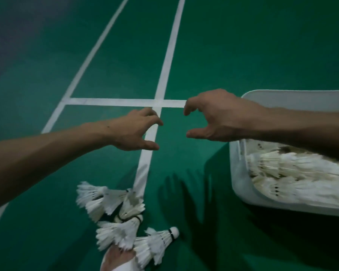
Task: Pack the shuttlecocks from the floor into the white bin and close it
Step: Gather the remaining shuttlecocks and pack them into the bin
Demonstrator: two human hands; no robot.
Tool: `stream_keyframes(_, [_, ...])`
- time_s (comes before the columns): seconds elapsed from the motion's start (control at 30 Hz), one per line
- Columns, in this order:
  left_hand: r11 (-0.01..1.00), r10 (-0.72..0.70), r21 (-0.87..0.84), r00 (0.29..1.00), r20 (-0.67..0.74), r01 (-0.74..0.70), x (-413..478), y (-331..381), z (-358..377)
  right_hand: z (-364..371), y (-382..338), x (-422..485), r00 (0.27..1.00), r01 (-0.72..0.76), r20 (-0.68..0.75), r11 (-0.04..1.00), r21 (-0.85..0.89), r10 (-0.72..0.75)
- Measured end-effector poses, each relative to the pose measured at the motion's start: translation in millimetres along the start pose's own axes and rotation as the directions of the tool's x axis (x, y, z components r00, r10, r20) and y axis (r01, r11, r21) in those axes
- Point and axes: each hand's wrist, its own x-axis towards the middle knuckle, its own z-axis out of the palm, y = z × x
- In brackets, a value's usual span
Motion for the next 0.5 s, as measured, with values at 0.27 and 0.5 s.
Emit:
stream_keyframes(0.27, [0.957, -0.210, -0.169, 0.965, 0.155, 0.236, -51, -68, 73, 90, -59, 30, 0.960, 0.116, 0.246, 0.989, 0.090, -0.135])
stream_keyframes(0.5, [0.854, -0.348, -0.320, 0.908, 0.233, 0.409, -103, -82, 129, 139, -81, 29, 0.924, 0.112, 0.339, 0.972, 0.207, -0.179])
